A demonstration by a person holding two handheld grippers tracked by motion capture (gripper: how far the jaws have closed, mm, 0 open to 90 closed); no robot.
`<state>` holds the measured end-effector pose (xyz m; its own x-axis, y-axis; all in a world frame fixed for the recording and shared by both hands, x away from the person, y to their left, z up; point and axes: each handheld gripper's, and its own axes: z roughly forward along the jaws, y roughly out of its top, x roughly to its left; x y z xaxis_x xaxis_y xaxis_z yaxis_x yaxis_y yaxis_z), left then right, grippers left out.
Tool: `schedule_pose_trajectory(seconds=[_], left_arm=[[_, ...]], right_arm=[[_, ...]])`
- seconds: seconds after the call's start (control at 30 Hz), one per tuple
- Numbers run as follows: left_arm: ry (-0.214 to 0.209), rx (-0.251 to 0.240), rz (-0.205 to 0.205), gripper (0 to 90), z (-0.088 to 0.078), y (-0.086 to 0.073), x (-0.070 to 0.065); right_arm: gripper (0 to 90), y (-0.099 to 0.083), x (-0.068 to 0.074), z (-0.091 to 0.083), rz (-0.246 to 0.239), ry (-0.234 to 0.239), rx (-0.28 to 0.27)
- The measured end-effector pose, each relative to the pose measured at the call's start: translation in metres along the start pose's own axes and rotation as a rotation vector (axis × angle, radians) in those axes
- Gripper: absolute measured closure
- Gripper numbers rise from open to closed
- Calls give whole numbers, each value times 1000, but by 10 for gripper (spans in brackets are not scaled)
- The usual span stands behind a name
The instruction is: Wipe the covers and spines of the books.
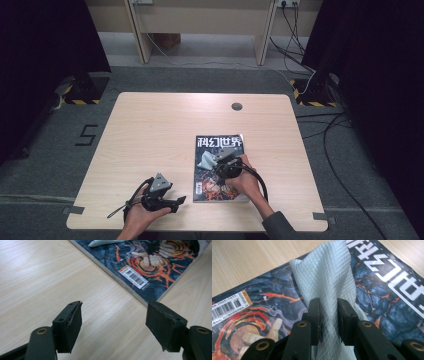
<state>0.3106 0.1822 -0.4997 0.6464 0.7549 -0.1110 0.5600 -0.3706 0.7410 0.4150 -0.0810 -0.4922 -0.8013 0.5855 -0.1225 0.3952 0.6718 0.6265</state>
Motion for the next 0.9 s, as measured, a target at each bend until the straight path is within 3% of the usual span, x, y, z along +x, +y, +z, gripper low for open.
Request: schedule_pose_trajectory(seconds=[0.07,0.2,0.5,0.73,0.77,0.9], left_arm=[[3,-4,-3,283,0,0,1],[16,-1,-19,282,-1,0,6],[43,-7,-30,281,-2,0,10],[52,-2,-34,273,0,-1,10],[56,-6,-34,273,0,0,11],[73,-10,-42,268,-1,-1,13]], right_arm=[[751,-1,1,0,-1,-7,-2],[753,-1,17,-3,-35,13,-5],[753,-7,51,-12,-79,89,-19],[742,-8,49,-13,-77,103,-25],[742,-9,45,-13,-72,82,-23],[748,-10,43,-13,-61,77,-23]])
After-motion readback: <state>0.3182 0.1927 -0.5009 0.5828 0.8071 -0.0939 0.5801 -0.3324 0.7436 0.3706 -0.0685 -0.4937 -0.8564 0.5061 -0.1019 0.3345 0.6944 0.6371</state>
